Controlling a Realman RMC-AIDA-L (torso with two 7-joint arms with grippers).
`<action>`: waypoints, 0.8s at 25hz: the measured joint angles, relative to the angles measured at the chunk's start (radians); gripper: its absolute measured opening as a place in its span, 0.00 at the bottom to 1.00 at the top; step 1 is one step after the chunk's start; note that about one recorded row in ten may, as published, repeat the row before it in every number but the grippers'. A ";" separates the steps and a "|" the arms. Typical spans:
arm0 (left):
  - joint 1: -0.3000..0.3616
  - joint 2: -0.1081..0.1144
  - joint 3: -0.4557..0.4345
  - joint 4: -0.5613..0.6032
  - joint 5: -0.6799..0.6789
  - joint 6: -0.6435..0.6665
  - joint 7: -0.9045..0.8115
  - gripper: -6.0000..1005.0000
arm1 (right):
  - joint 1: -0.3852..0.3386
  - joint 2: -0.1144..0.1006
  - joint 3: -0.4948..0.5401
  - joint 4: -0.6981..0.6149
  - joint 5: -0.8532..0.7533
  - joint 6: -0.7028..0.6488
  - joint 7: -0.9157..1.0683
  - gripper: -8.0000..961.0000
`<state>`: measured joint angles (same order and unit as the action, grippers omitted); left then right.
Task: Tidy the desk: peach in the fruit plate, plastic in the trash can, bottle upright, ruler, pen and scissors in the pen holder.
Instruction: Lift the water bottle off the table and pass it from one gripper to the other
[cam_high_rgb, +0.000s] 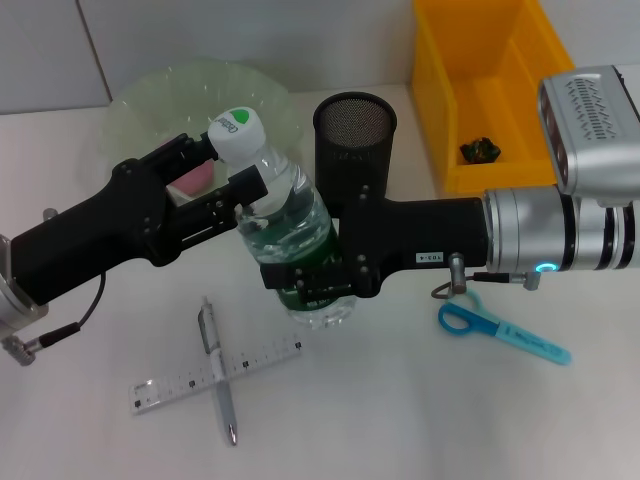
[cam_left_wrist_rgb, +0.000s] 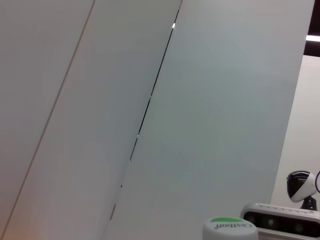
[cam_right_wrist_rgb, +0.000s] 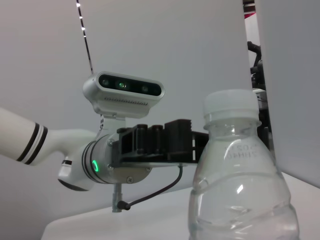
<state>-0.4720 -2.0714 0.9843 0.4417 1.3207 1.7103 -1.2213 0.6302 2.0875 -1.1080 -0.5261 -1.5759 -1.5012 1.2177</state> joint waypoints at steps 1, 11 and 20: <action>-0.001 0.000 0.000 0.000 0.000 0.000 0.000 0.77 | 0.000 0.000 -0.001 0.000 0.000 0.000 0.001 0.83; -0.017 -0.001 0.000 -0.010 0.000 0.002 0.002 0.77 | 0.003 0.000 -0.010 0.000 0.000 -0.004 0.006 0.83; -0.017 -0.001 0.001 -0.011 -0.001 0.012 0.002 0.77 | 0.003 0.000 -0.021 0.000 0.000 -0.005 0.007 0.83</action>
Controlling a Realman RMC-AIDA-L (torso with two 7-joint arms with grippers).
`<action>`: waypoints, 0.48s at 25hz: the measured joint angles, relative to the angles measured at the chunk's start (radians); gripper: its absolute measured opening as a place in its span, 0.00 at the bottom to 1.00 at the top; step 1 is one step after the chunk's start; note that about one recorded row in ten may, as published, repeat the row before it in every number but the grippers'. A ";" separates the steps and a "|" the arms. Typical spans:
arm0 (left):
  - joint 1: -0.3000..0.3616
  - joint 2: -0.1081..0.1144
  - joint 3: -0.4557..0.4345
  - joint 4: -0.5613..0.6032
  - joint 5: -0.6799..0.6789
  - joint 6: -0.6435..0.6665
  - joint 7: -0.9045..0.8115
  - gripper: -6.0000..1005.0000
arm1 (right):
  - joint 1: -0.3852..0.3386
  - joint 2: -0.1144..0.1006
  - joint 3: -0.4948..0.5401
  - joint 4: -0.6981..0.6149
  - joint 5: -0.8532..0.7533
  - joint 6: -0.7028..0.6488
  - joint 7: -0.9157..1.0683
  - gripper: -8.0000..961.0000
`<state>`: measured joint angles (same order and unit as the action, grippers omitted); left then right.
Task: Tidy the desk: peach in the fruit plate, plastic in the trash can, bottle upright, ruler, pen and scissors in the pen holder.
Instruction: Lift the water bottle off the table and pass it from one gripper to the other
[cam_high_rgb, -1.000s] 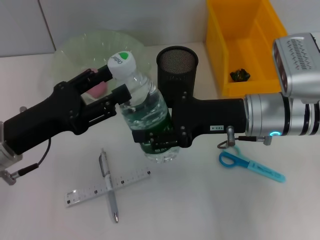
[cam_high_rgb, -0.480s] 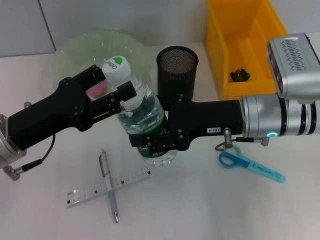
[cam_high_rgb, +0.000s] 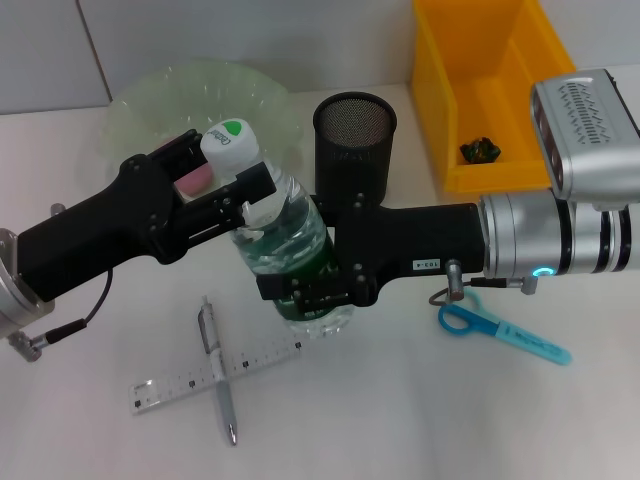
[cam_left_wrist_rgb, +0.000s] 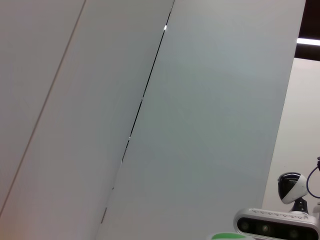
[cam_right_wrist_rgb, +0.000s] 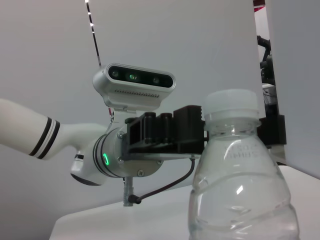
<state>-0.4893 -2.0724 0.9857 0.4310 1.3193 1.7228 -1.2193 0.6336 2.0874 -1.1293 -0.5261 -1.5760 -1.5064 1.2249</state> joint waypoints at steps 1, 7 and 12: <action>0.000 0.000 0.000 0.000 0.000 0.001 0.000 0.77 | 0.000 0.000 -0.001 0.000 0.000 0.000 0.000 0.83; -0.001 0.000 0.001 -0.011 0.000 0.001 0.000 0.75 | 0.000 0.000 -0.001 0.000 -0.001 0.000 0.001 0.83; -0.003 0.000 0.002 -0.015 0.002 0.001 0.000 0.70 | 0.000 0.000 -0.003 0.000 -0.001 0.000 0.001 0.83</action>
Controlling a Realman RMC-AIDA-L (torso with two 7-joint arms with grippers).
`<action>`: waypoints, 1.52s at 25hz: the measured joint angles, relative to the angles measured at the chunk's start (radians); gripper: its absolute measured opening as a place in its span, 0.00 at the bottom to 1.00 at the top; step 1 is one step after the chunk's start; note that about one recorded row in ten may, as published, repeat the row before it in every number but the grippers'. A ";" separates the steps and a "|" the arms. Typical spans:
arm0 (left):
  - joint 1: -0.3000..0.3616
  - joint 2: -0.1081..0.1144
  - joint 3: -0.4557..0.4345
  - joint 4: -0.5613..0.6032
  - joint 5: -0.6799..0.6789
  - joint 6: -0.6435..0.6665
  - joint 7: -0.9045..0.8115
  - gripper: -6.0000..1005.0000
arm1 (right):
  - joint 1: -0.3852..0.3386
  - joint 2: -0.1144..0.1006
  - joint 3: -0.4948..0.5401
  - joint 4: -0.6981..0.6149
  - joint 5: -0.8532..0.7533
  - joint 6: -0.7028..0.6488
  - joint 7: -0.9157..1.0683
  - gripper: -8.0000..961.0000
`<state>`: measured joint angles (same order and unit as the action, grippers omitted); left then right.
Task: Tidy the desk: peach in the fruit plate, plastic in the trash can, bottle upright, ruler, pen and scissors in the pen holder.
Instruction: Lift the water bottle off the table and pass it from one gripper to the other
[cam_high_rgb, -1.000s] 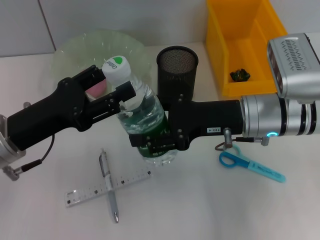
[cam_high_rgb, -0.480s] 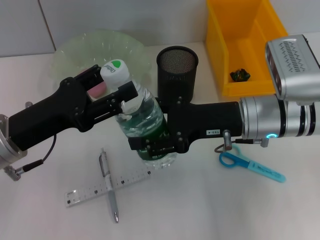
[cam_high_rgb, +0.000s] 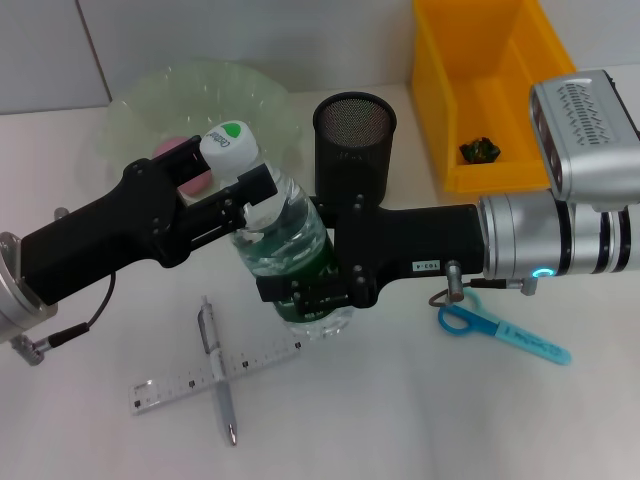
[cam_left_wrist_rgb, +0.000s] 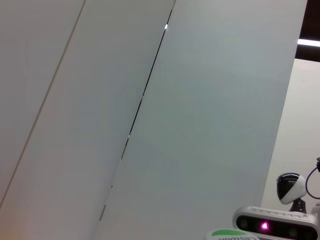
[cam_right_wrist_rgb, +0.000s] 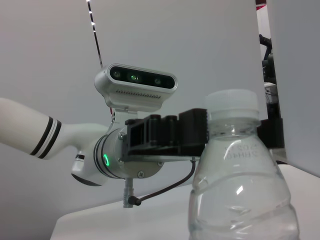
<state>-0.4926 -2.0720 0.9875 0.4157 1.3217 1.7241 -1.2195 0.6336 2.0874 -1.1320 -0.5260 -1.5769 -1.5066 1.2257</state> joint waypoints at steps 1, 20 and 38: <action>0.000 0.000 0.000 0.000 0.000 0.000 0.000 0.69 | 0.000 0.000 0.000 0.000 0.000 0.000 0.000 0.83; -0.006 0.003 0.011 0.000 0.000 -0.003 -0.011 0.47 | 0.000 0.000 0.000 0.003 0.000 -0.002 0.001 0.84; -0.008 0.006 0.013 0.000 0.004 -0.007 -0.011 0.45 | 0.023 -0.005 -0.019 -0.001 -0.011 0.006 0.041 0.85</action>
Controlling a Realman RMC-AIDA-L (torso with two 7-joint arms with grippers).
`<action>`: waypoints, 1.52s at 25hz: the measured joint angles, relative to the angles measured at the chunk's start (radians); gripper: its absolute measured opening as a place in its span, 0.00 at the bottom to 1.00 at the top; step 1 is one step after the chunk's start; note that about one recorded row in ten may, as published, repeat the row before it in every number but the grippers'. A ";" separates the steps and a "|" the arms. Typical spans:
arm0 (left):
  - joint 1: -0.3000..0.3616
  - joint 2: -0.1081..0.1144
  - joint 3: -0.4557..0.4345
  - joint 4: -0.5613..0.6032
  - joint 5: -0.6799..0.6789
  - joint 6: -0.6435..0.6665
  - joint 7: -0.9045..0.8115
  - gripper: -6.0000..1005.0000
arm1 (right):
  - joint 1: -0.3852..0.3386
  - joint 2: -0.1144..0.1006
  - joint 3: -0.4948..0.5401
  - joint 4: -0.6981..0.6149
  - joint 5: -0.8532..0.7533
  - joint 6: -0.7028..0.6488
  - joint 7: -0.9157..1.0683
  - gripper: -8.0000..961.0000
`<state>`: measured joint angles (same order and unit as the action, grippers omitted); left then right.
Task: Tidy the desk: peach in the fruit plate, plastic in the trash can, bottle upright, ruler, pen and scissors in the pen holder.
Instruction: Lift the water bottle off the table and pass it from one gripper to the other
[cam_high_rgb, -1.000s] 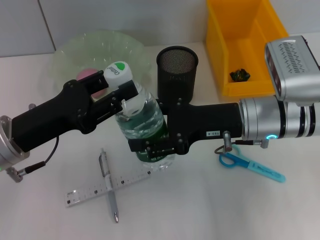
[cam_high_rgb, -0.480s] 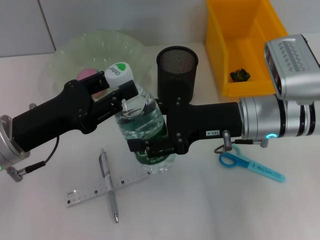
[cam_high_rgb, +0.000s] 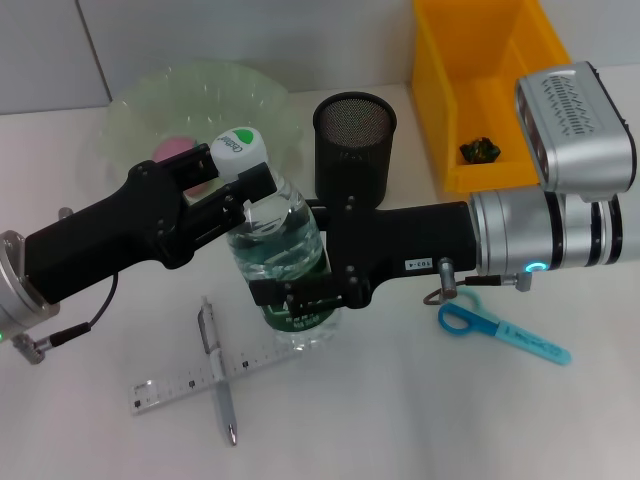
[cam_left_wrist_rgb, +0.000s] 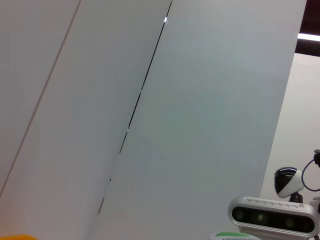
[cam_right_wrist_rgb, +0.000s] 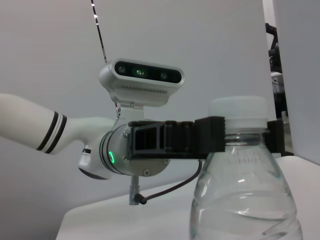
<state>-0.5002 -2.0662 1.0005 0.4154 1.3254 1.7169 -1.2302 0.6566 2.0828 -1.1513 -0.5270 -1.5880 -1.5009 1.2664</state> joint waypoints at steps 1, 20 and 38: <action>0.000 0.000 0.000 0.000 0.000 -0.001 0.000 0.45 | 0.000 0.000 -0.002 -0.001 0.000 0.002 0.000 0.85; -0.003 0.000 -0.005 0.000 -0.003 -0.002 0.000 0.45 | 0.004 -0.003 -0.030 -0.015 -0.003 0.022 0.013 0.85; 0.005 0.003 -0.010 0.001 0.000 -0.013 0.002 0.45 | -0.051 -0.010 -0.022 -0.164 -0.057 -0.001 0.109 0.85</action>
<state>-0.4955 -2.0628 0.9908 0.4161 1.3256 1.7035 -1.2287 0.6057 2.0725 -1.1729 -0.6913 -1.6449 -1.5017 1.3753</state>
